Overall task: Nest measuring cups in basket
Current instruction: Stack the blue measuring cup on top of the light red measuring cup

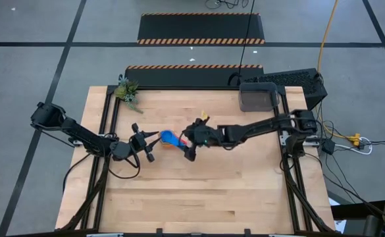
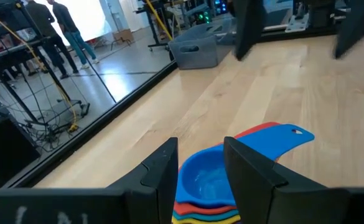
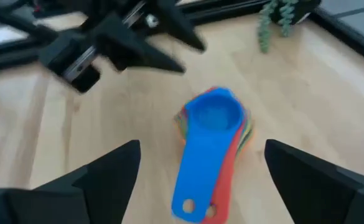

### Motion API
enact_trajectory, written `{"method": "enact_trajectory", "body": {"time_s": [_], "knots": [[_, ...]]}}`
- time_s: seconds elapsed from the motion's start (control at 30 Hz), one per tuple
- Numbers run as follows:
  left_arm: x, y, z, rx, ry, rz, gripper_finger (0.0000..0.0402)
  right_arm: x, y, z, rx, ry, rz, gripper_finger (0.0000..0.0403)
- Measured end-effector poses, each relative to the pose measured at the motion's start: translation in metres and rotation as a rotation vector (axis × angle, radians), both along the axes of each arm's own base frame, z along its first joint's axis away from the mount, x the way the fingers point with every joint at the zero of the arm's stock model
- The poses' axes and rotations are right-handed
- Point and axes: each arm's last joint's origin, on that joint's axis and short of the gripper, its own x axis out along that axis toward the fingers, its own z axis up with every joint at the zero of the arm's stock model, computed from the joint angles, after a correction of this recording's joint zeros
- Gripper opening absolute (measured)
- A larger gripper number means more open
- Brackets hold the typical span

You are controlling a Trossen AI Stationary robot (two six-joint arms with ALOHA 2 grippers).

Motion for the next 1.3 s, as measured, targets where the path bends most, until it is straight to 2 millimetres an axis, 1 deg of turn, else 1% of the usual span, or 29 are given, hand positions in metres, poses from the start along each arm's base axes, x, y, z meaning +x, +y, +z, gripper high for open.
{"method": "enact_trajectory", "body": {"time_s": [0.1, 0.2, 0.37, 0.47, 0.67, 0.8, 0.9, 1.1, 1.3], "knots": [[0.0, 0.0, 0.0, -0.004, -0.004, 0.001, 0.0131, 0.003, -0.007, -0.001, 0.013, -0.001, -0.02, 0.034], [0.0, 0.0, 0.001, -0.006, -0.009, 0.002, 0.0131, 0.002, -0.013, -0.012, 0.055, 0.058, -0.03, 0.034], [0.001, 0.002, 0.001, -0.007, -0.011, 0.013, 0.0131, 0.011, -0.014, -0.027, 0.082, 0.058, -0.021, 0.0341], [0.001, 0.003, 0.001, -0.007, -0.009, 0.016, 0.0131, 0.014, -0.014, -0.032, 0.074, 0.094, -0.028, 0.0341], [0.001, 0.003, 0.0, -0.006, -0.002, 0.014, 0.0131, 0.017, -0.016, -0.032, 0.019, 0.087, -0.047, 0.0341], [0.001, 0.002, 0.0, -0.006, -0.002, 0.013, 0.0131, 0.02, -0.014, -0.042, 0.032, 0.106, 0.004, 0.0341], [0.001, 0.002, 0.0, -0.007, -0.002, 0.012, 0.0131, 0.021, -0.014, -0.046, 0.032, 0.12, 0.009, 0.0341], [0.001, 0.002, 0.0, -0.006, -0.002, 0.013, 0.0131, 0.024, -0.013, -0.044, -0.038, 0.14, -0.038, 0.034], [0.001, 0.002, 0.0, -0.006, -0.002, 0.013, 0.0131, 0.024, -0.013, -0.045, -0.02, 0.153, -0.005, 0.0313]]}}
